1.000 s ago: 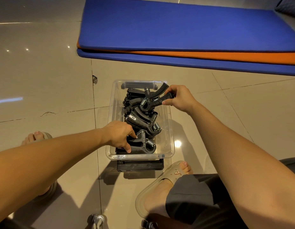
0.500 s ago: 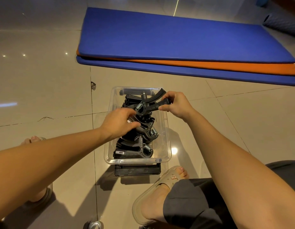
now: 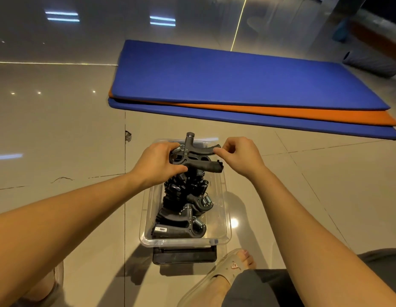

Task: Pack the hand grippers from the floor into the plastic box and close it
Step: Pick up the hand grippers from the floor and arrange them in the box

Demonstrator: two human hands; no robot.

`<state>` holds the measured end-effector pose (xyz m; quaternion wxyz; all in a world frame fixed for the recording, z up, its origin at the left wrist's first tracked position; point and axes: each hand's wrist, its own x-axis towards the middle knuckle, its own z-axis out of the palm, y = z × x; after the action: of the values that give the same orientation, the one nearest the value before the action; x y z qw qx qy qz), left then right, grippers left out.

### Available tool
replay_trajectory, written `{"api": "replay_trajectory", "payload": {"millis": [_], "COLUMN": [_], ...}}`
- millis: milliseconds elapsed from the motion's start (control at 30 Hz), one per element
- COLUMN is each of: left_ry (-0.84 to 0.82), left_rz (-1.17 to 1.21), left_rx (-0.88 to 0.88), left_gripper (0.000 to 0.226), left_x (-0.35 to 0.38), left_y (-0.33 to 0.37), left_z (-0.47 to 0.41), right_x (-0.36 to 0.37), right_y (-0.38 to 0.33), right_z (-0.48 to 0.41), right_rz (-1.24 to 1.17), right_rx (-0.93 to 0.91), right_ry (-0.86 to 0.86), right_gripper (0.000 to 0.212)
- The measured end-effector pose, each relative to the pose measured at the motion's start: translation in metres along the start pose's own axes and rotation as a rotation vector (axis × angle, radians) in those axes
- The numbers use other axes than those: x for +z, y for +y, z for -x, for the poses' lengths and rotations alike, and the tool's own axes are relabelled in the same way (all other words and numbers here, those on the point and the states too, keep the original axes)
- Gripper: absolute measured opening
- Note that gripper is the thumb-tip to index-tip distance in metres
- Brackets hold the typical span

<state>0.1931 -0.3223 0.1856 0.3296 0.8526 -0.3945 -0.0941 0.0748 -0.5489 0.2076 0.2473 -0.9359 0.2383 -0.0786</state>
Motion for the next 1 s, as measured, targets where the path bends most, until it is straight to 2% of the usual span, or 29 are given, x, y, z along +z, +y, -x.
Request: {"api": "replay_trajectory", "payload": {"millis": [67,100,200,267,367,533,700,833,933,1000], "left_ry": [-0.063,-0.114,-0.269,-0.354,-0.427,-0.35,-0.114,-0.089,-0.096,-0.088], "left_rz": [-0.036,-0.058,-0.062,-0.063,-0.056,0.047,0.495,0.509,0.485,0.502], "left_rx": [0.057,0.086,0.133,0.111,0.065,0.0,-0.257,-0.234,-0.209,-0.204], "left_gripper": [0.042,0.045,0.047,0.052,0.054,0.044,0.024,0.02,0.022,0.024], "left_x": [-0.007,-0.01,-0.016,-0.016,-0.012,-0.012,-0.024,-0.021,-0.016,-0.014], "left_y": [0.001,0.002,0.0,-0.001,-0.003,-0.005,-0.005,0.004,0.014,0.02], "left_z": [-0.004,-0.006,-0.012,-0.014,-0.012,-0.013,-0.017,-0.019,-0.022,-0.024], "right_x": [0.001,0.002,0.006,0.01,0.02,0.024,0.024,0.025,0.024,0.02], "right_y": [-0.005,-0.008,-0.019,-0.025,-0.027,-0.028,-0.021,-0.03,-0.042,-0.046], "right_z": [-0.003,-0.005,-0.007,-0.004,0.002,0.005,0.006,0.0,-0.006,-0.005], "right_rz": [0.05,0.013,-0.261,-0.43,-0.478,-0.593,-0.823,-0.56,-0.513,-0.521], "right_rx": [-0.023,-0.03,-0.021,0.015,0.068,0.21,0.308,0.166,0.212,0.313], "right_ry": [0.12,0.11,-0.117,-0.261,-0.347,-0.343,-0.335,-0.234,-0.176,-0.245], "right_gripper": [0.031,0.031,0.036,0.029,0.016,0.015,0.017,0.01,0.044,0.058]}}
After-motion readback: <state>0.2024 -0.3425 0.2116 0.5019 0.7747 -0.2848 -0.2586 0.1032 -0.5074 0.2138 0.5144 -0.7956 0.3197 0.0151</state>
